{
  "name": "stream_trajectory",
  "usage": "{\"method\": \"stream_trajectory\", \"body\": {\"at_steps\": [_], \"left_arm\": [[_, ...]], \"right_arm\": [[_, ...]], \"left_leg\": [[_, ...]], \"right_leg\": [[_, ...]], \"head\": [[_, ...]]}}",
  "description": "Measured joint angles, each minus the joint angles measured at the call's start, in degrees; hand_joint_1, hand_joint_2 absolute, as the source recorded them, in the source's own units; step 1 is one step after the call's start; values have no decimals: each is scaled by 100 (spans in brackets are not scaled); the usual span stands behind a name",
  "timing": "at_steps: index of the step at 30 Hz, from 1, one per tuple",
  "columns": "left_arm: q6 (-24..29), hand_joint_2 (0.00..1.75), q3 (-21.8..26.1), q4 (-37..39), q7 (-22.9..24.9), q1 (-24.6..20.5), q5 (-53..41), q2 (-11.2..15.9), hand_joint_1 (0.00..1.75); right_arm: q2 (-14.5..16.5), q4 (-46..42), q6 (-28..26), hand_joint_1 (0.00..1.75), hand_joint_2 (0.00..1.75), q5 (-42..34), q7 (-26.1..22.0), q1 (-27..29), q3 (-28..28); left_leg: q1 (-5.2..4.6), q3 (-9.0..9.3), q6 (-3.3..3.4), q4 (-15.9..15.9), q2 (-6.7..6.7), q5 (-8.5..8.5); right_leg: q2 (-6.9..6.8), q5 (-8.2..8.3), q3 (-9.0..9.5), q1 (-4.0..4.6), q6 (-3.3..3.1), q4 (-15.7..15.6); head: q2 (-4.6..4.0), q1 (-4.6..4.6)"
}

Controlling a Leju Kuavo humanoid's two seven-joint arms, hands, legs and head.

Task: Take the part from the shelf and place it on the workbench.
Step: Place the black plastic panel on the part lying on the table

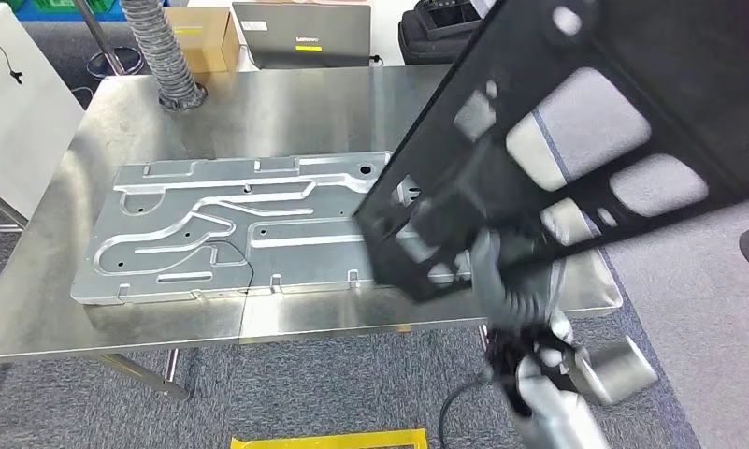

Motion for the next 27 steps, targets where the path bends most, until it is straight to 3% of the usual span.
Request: {"method": "stream_trajectory", "body": {"at_steps": [2,4,7,9,12,13,14,15,17,19,22,24,25,27], "left_arm": [[-41,175,39,0,-33,-5,-40,1,0],[-89,175,80,0,-69,-20,-96,1,0],[-128,175,123,0,-107,-21,-194,3,0],[-151,175,138,0,-120,-17,-254,7,0],[-192,175,157,0,-125,-19,-338,20,0],[-203,175,167,0,-124,-20,-358,23,0],[-213,175,179,0,-125,-22,-379,25,0],[-219,175,192,0,-128,-24,-400,25,0],[-242,175,225,0,-143,-32,-423,32,0],[-272,175,258,0,-167,-53,-431,42,0],[-309,175,286,0,-234,-84,-468,46,0],[-322,175,289,0,-304,-92,-499,45,0],[-326,175,288,0,-345,-100,-513,44,0],[-328,175,288,0,-418,-112,-534,44,0]], "right_arm": [[-80,672,-622,175,175,987,535,-549,-382],[-195,1615,-1203,175,175,1977,1033,-1220,-684],[-402,3107,-1925,175,175,3386,1733,-2173,-997],[-515,3965,-2231,175,175,4296,2152,-2759,-1075],[-583,5035,-2305,175,175,5659,2733,-3507,-1045],[-578,5322,-2219,175,175,6062,2892,-3695,-994],[-558,5598,-2086,175,175,6446,3031,-3859,-914],[-522,5861,-1930,175,175,6786,3135,-4005,-819],[-378,6357,-1602,175,175,7305,3208,-4267,-585],[-164,6807,-1364,175,175,7602,3133,-4478,-268],[187,7318,-1188,175,175,7727,2920,-4593,395],[399,7547,-1099,175,175,7735,2754,-4594,841],[486,7638,-1065,175,175,7730,2652,-4591,1030],[625,7799,-1034,175,175,7708,2460,-4565,1328]], "left_leg": [[-5,44,-23,17,-4,-35],[-17,38,-62,35,-12,-49],[-14,5,-141,30,-18,-37],[-13,-92,-193,228,-11,-161],[1,-628,-250,1311,0,-629],[4,-803,-259,1621,0,-700],[5,-891,-259,1734,0,-659],[5,-862,-248,1605,0,-508],[-6,-531,-191,806,5,-52],[-35,-223,-133,145,12,177],[-40,-141,-88,-14,13,164],[-6,-105,-47,-80,14,181],[12,-88,-26,-107,15,190],[13,-82,-1,-112,2,182]], "right_leg": [[0,507,269,-13,-17,-785],[3,740,452,11,-62,-1318],[-5,773,455,28,-142,-1423],[-20,802,476,-3,-210,-1470],[-30,797,500,-1,-273,-1489],[-27,788,511,7,-281,-1487],[-23,776,527,16,-287,-1486],[-18,761,548,24,-289,-1485],[-3,721,601,38,-283,-1482],[21,690,619,62,-254,-1474],[30,669,613,78,-178,-1485],[15,556,560,76,-124,-1349],[9,419,451,68,-97,-1110],[4,71,58,35,-53,-320]], "head": [[0,0],[0,0],[0,0],[0,0],[0,0],[0,0],[0,0],[0,0],[0,0],[0,-1],[0,-1],[0,0],[0,0],[0,0]]}}
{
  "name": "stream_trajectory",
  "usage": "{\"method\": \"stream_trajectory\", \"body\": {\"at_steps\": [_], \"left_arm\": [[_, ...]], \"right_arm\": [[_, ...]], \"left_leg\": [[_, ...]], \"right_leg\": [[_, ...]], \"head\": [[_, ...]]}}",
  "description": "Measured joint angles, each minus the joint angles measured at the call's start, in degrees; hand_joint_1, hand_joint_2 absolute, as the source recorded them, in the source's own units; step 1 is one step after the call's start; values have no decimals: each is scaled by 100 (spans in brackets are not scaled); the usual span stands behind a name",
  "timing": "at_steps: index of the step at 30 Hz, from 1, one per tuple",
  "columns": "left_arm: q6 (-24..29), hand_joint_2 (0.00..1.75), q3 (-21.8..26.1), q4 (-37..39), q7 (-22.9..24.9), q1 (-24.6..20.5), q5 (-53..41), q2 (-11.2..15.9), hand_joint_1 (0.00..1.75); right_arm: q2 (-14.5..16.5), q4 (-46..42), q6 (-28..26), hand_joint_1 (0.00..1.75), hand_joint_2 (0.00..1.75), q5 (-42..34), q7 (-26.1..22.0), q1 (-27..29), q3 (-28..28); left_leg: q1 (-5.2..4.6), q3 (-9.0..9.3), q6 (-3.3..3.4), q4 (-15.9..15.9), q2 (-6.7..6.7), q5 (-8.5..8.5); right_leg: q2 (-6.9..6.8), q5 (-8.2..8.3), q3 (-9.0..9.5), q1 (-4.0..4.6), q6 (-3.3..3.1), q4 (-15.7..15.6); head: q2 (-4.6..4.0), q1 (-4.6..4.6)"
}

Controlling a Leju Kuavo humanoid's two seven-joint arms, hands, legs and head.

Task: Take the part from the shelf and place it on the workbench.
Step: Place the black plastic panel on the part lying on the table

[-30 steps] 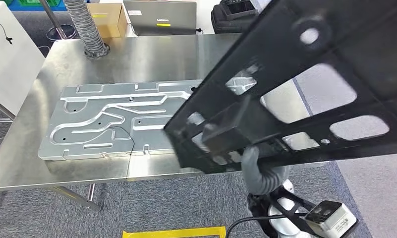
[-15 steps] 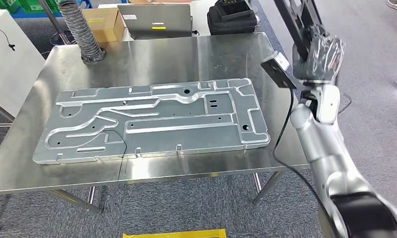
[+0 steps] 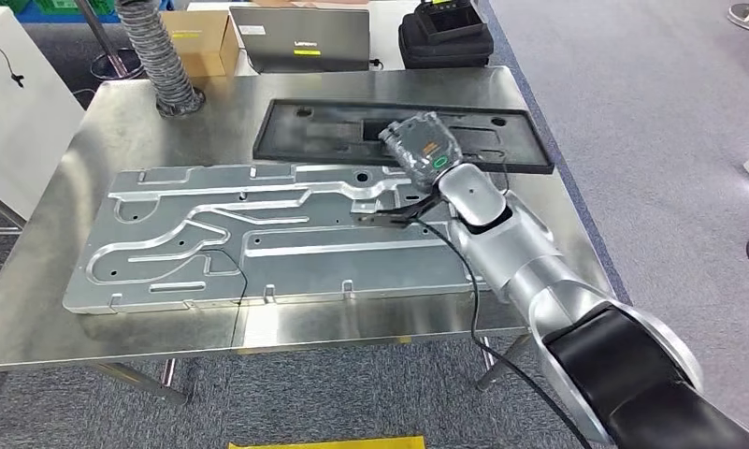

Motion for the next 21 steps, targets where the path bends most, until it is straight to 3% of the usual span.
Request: {"method": "stream_trajectory", "body": {"at_steps": [1,2,3,6,7,9,11,13,16,17,18,19,21], "left_arm": [[2,175,1,0,-26,3,-9,0,0],[4,175,1,0,-45,11,-14,-1,0],[6,175,2,0,-63,19,-21,-1,0],[9,175,2,0,-109,27,-60,-4,0],[9,175,3,0,-125,22,-69,-4,0],[6,175,4,0,-167,12,-85,-4,0],[-13,175,4,0,-215,11,-112,-5,0],[-44,175,4,0,-254,17,-140,-13,0],[-72,175,4,0,-277,20,-173,-19,0],[-75,175,4,0,-277,24,-186,-18,0],[-75,175,4,0,-276,29,-200,-18,0],[-72,175,4,0,-274,33,-211,-18,0],[-63,175,4,0,-273,27,-234,-18,0]], "right_arm": [[49,72,10,175,175,-20,-92,24,112],[96,132,20,175,175,-45,-169,53,197],[144,186,39,175,175,-85,-251,78,272],[287,298,103,175,175,-240,-446,109,412],[337,328,119,175,175,-285,-486,116,443],[417,378,141,175,175,-368,-541,163,491],[466,422,151,87,87,-480,-591,229,519],[503,453,151,0,0,-658,-669,268,532],[532,494,157,0,0,-988,-826,362,532],[533,514,161,0,0,-1072,-871,420,531],[533,533,164,0,0,-1145,-910,477,527],[536,550,165,0,0,-1210,-945,525,519],[549,575,163,0,0,-1344,-1002,577,489]], "left_leg": [[1,1,1,6,-13,-8],[3,5,-2,15,-26,-20],[5,11,-11,28,-39,-35],[-5,30,-78,93,-55,-106],[-14,27,-107,111,-52,-126],[-25,22,-164,123,-44,-145],[-5,30,-223,129,-37,-168],[10,-81,-279,399,-19,-351],[20,-606,-335,1514,-3,-858],[21,-736,-342,1765,-3,-915],[21,-759,-342,1787,-2,-856],[23,-668,-336,1579,-1,-699],[26,-273,-313,767,1,-319]], "right_leg": [[-1,-107,-202,-16,18,361],[-1,-114,-332,-31,32,555],[-3,8,-345,-44,38,495],[-14,648,89,-48,3,-627],[-14,754,203,-36,-24,-905],[-7,771,265,-5,-81,-1059],[-5,784,282,-4,-151,-1089],[-15,805,320,-21,-223,-1142],[-24,802,346,-20,-267,-1161],[-26,797,352,-15,-270,-1160],[-26,792,356,-13,-268,-1157],[-22,786,361,-12,-262,-1152],[-6,762,366,-3,-228,-1127]], "head": [[0,0],[0,0],[0,0],[0,0],[0,0],[0,0],[0,0],[0,0],[0,0],[0,0],[0,0],[0,0],[0,0]]}}
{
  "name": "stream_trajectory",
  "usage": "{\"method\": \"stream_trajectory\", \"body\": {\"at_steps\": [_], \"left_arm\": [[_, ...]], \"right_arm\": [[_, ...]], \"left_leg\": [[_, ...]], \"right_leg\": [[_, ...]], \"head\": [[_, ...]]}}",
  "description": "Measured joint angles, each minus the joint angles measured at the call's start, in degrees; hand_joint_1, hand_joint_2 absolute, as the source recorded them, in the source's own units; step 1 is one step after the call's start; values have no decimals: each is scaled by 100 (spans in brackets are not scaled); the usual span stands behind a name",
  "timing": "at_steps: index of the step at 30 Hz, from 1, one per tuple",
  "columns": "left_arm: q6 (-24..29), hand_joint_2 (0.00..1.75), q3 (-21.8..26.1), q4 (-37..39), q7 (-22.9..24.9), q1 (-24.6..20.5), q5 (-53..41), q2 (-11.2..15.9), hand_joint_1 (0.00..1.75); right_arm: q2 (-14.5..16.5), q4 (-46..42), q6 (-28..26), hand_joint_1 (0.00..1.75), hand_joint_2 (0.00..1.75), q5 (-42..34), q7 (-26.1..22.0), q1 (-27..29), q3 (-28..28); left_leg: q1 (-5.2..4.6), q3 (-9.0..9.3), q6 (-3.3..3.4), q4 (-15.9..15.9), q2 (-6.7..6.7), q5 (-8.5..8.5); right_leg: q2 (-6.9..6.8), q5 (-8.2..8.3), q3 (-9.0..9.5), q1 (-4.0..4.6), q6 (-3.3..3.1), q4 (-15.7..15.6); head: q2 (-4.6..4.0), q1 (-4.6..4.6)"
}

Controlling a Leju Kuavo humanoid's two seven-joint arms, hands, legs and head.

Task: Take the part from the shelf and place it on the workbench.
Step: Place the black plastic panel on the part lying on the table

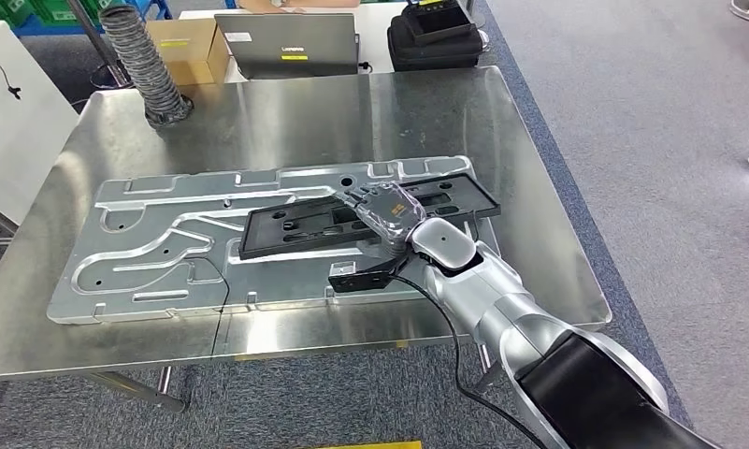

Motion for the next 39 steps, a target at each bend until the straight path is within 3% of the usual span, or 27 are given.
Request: {"method": "stream_trajectory", "body": {"at_steps": [2,4,6,8,10,12,13,14,16,18,22,23,25,27,28,29,30,32,33,36,38,39], "left_arm": [[4,175,0,0,-4,-17,-15,1,0],[4,175,1,0,-10,-22,-20,1,0],[3,87,2,0,-22,-22,-27,-1,0],[-5,0,2,0,-40,-34,-35,-2,0],[-11,0,6,0,-49,-40,-40,-1,0],[-11,0,22,0,-43,-36,-41,-1,0],[-11,0,34,0,-32,-35,-46,-1,0],[-11,0,45,0,-20,-35,-56,-2,0],[-11,0,68,0,2,-39,-81,-11,0],[-7,0,91,0,13,-40,-108,-23,0],[1,0,123,0,27,-33,-146,-25,0],[1,0,129,0,28,-33,-148,-25,0],[-3,0,137,0,27,-35,-152,-25,0],[-11,0,147,0,26,-35,-151,-24,0],[-16,0,159,0,26,-34,-148,-23,0],[-19,0,180,0,25,-32,-141,-21,0],[-21,0,208,0,22,-28,-126,-19,0],[-25,0,282,0,10,-18,-74,-15,0],[-33,0,326,0,-4,-8,-45,-15,0],[-89,0,447,0,-71,26,10,-16,0],[-126,0,514,0,-130,33,31,-20,0],[-138,0,548,0,-164,40,37,-24,0]], "right_arm": [[10,18,-3,0,0,-130,-50,25,-40],[11,28,-5,0,0,-246,-101,60,-78],[12,30,-7,0,0,-357,-162,84,-121],[13,30,-7,0,0,-499,-250,90,-179],[14,29,8,0,0,-757,-423,122,-260],[20,15,54,0,0,-1218,-725,179,-397],[27,-17,75,0,0,-1538,-929,199,-501],[34,-74,85,0,0,-1885,-1146,207,-620],[46,-281,44,0,0,-2594,-1538,188,-911],[40,-591,-36,0,0,-3224,-1741,172,-1184],[-56,-1248,-78,0,0,-3886,-1767,170,-1451],[-70,-1369,-84,0,0,-3920,-1757,171,-1474],[-90,-1552,-206,0,0,-4008,-1763,203,-1500],[-155,-1782,-548,0,0,-4238,-1792,282,-1551],[-232,-2001,-756,0,0,-4389,-1767,326,-1599],[-336,-2301,-944,0,0,-4510,-1705,364,-1666],[-467,-2665,-1106,0,0,-4565,-1601,393,-1757],[-795,-3524,-1413,0,0,-4396,-1325,444,-2050],[-988,-3969,-1522,0,0,-4225,-1194,499,-2236],[-1584,-5176,-1582,0,0,-3851,-960,836,-2851],[-2017,-5842,-1592,0,0,-3850,-943,1261,-3388],[-2243,-6141,-1605,0,0,-3928,-987,1564,-3721]], "left_leg": [[-10,261,58,-526,-5,149],[-25,291,133,-596,-14,140],[-14,302,202,-622,-12,162],[-5,312,259,-651,-9,183],[-17,311,284,-652,-8,182],[-30,313,292,-645,-11,178],[-36,315,293,-639,-14,176],[-44,318,293,-632,-17,172],[-63,318,280,-616,-20,162],[-73,309,241,-609,-18,156],[-75,282,129,-529,-10,80],[-72,202,102,-330,-6,-48],[-45,-120,54,395,-1,-423],[-25,-400,21,972,0,-605],[-17,-401,13,963,1,-536],[-8,-289,12,725,2,-372],[1,-97,14,334,2,-163],[-5,244,54,-351,-5,77],[-11,321,89,-512,-12,105],[-21,347,220,-573,-33,101],[-10,366,310,-609,-50,121],[-7,370,347,-618,-62,132]], "right_leg": [[15,-19,-9,27,52,26],[19,-19,-14,41,109,26],[14,-83,-35,27,170,91],[8,-362,-230,8,222,535],[5,-725,-599,-1,253,1328],[5,-811,-810,-2,255,1756],[5,-696,-757,1,240,1636],[5,-511,-606,5,214,1322],[3,-159,-198,38,134,475],[-3,-41,-4,75,83,55],[-14,10,42,44,-1,-47],[-19,29,63,22,-27,-83],[-22,39,77,10,-51,-100],[-22,31,75,9,-44,-85],[-25,23,76,7,-33,-73],[-29,11,78,2,-15,-57],[-36,-8,79,-2,9,-35],[-49,-43,56,16,69,13],[-54,-50,47,28,98,24],[-61,-65,66,28,200,15],[-46,-250,-16,10,276,253],[-34,-432,-146,2,310,556]], "head": [[1,0],[1,0],[0,0],[0,0],[0,0],[0,0],[0,0],[0,0],[0,0],[0,0],[0,-1],[0,-1],[0,-1],[0,-1],[0,-1],[0,-1],[0,-1],[0,-1],[0,-1],[0,0],[0,0],[0,0]]}}
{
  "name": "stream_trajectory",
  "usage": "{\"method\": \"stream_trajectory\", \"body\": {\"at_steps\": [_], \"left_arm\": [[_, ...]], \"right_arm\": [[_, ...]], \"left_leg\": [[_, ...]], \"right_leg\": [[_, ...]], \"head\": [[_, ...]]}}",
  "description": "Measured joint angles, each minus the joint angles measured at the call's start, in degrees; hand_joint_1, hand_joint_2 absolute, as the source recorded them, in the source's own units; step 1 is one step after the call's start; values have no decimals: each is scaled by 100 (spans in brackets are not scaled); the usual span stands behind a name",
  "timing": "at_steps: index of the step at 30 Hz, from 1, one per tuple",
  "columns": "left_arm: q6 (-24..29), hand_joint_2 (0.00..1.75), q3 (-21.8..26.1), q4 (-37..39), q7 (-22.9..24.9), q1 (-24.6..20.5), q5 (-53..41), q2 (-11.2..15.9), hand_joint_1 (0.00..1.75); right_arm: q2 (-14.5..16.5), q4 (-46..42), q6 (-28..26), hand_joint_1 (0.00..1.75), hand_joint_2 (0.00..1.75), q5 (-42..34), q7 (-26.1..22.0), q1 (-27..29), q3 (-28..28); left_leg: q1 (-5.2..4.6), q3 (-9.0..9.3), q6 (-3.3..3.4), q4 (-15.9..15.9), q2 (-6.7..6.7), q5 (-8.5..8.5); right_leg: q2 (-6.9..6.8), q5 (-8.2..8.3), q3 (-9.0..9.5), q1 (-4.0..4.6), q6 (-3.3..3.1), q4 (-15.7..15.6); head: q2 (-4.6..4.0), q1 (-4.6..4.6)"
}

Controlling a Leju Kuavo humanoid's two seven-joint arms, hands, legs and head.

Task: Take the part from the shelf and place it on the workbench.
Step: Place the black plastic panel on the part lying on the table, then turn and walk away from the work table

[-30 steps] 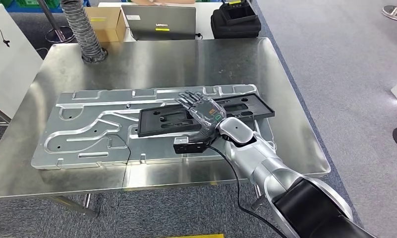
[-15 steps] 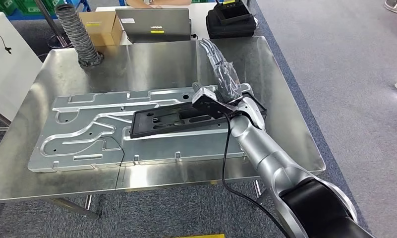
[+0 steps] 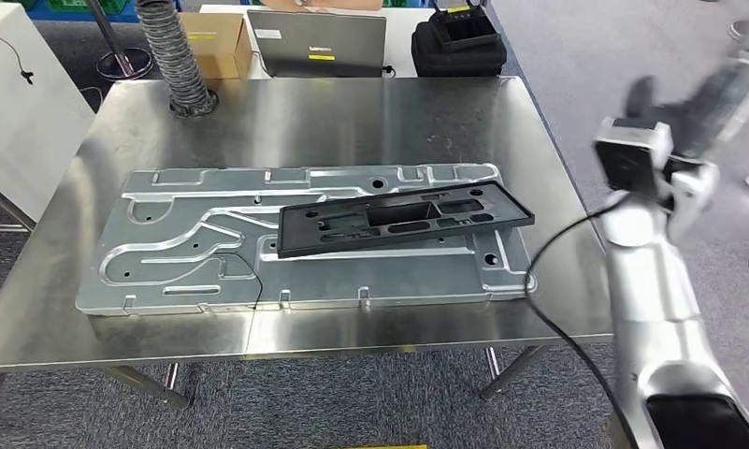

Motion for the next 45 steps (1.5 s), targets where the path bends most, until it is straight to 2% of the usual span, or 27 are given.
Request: {"method": "stream_trajectory", "body": {"at_steps": [2,3,4,5,8,9,12,14,17,19,20,23,25,27,28,29,30,32,33,34,35,36,38,40,41,43,45], "left_arm": [[-20,0,64,0,-58,32,7,-7,0],[-34,0,97,0,-80,50,8,-10,0],[-48,0,128,0,-97,62,7,-15,0],[-63,0,155,0,-107,66,2,-21,0],[-85,0,203,0,-115,58,-60,-60,0],[-85,0,216,0,-111,54,-94,-74,0],[-84,0,252,0,-99,54,-190,-92,0],[-84,0,264,0,-106,59,-221,-98,0],[-79,0,283,0,-140,60,-227,-101,0],[-81,0,298,0,-160,60,-235,-101,0],[-86,0,302,0,-167,60,-244,-101,0],[-97,0,308,0,-193,42,-278,-100,0],[-97,0,314,0,-222,32,-291,-99,0],[-86,0,333,0,-248,39,-302,-99,0],[-83,0,348,0,-253,37,-308,-101,0],[-81,0,365,0,-254,34,-314,-102,0],[-87,0,383,0,-254,32,-318,-104,0],[-97,0,414,0,-253,30,-328,-111,0],[-100,0,426,0,-253,32,-338,-116,0],[-102,0,435,0,-252,34,-351,-125,0],[-104,0,442,0,-249,34,-364,-134,0],[-106,0,446,0,-245,33,-377,-145,0],[-119,0,448,0,-236,24,-407,-163,0],[-142,0,448,0,-233,6,-440,-176,0],[-152,0,448,0,-230,-1,-456,-180,0],[-165,0,451,0,-223,9,-486,-181,0],[-170,0,457,0,-210,34,-518,-176,0]], "right_arm": [[-339,-453,-11,0,0,-286,-224,710,-699],[-438,-627,-14,0,0,-435,-399,1114,-1076],[-490,-768,-21,0,0,-555,-572,1521,-1441],[-516,-901,-36,0,0,-641,-726,1922,-1816],[-463,-1241,-89,0,0,-720,-928,2997,-2832],[-404,-1324,-98,0,0,-752,-947,3304,-3126],[-133,-1444,-112,0,0,-893,-965,4062,-3803],[76,-1454,-116,0,0,-900,-974,4408,-4099],[432,-1288,-106,0,0,-661,-983,4695,-4466],[675,-892,-102,0,0,-357,-984,4736,-4725],[775,-636,-105,0,0,-218,-983,4738,-4873],[972,41,-114,0,0,20,-982,4744,-5318],[1033,374,-117,0,0,66,-983,4745,-5530],[1079,709,-119,0,0,147,-983,4738,-5704],[1099,887,-119,0,0,223,-982,4726,-5797],[1114,1081,-119,0,0,330,-982,4702,-5908],[1124,1280,-119,0,0,479,-983,4655,-6035],[1142,1717,-119,0,0,864,-983,4504,-6347],[1155,1942,-119,0,0,1073,-982,4422,-6511],[1169,2168,-120,0,0,1264,-982,4347,-6677],[1183,2374,-120,0,0,1431,-982,4281,-6831],[1191,2583,-120,0,0,1615,-974,4212,-6986],[1198,2991,-119,0,0,2051,-907,4069,-7280],[1209,3392,-120,0,0,2608,-769,3949,-7539],[1223,3577,-120,0,0,2880,-680,3914,-7649],[1275,3939,-121,0,0,3399,-403,3873,-7843],[1341,4373,-100,0,0,3923,95,3826,-8033]], "left_leg": [[-13,-3,38,5,-27,10],[-23,-7,44,9,-35,15],[-34,-11,45,12,-40,14],[-45,-14,46,15,-44,13],[-82,-17,37,18,-52,10],[-91,-17,23,17,-52,13],[-96,-14,-54,11,-40,29],[-102,-68,-115,199,-7,-186],[-80,-358,-184,1174,33,-944],[-71,-354,-201,1547,42,-1169],[-69,-175,-199,1395,44,-1124],[-87,677,-155,160,42,-829],[-126,862,-79,-191,40,-728],[-154,823,7,-184,52,-600],[-153,785,43,-196,68,-529],[-146,728,79,-209,88,-449],[-136,653,105,-222,109,-365],[-132,463,130,-217,141,-222],[-133,362,127,-209,149,-153],[-131,260,120,-193,153,-85],[-126,157,109,-170,154,-24],[-117,56,93,-136,155,30],[-103,-111,44,-56,154,117],[-101,-200,-24,-7,157,206],[-101,-218,-59,-5,158,257],[-91,-238,-128,-11,156,331],[-75,-327,-183,195,141,64]], "right_leg": [[9,-379,-371,-4,35,775],[9,-465,-492,-5,39,1024],[9,-436,-503,-4,31,1050],[9,-305,-391,-1,12,838],[-2,180,245,39,-87,-342],[-7,256,349,58,-112,-546],[-12,348,362,66,-176,-631],[-21,428,339,32,-244,-690],[-28,557,200,24,-293,-710],[-27,658,64,30,-287,-697],[-26,711,-8,31,-276,-684],[-27,866,-195,29,-212,-630],[-25,956,-221,28,-146,-631],[-17,1062,-212,7,-76,-691],[-12,1043,-233,-9,-45,-689],[-6,905,-282,-22,-14,-612],[-2,637,-361,-33,14,-413],[0,-73,-546,-49,60,322],[0,-305,-596,-52,76,717],[0,-385,-576,-52,87,1001],[0,-330,-464,-52,94,1105],[-1,-198,-243,-52,99,989],[1,-48,455,-44,84,238],[3,-172,1010,-11,3,-544],[2,-239,1115,10,-48,-735],[-17,-176,1077,17,-147,-793],[-40,-44,970,6,-245,-810]], "head": [[0,0],[0,0],[0,0],[0,0],[1,0],[1,0],[0,0],[0,0],[0,0],[0,0],[0,0],[1,1],[1,1],[1,0],[1,1],[1,1],[1,1],[1,1],[1,0],[0,0],[0,0],[0,0],[1,0],[1,0],[1,0],[1,0],[0,0]]}}
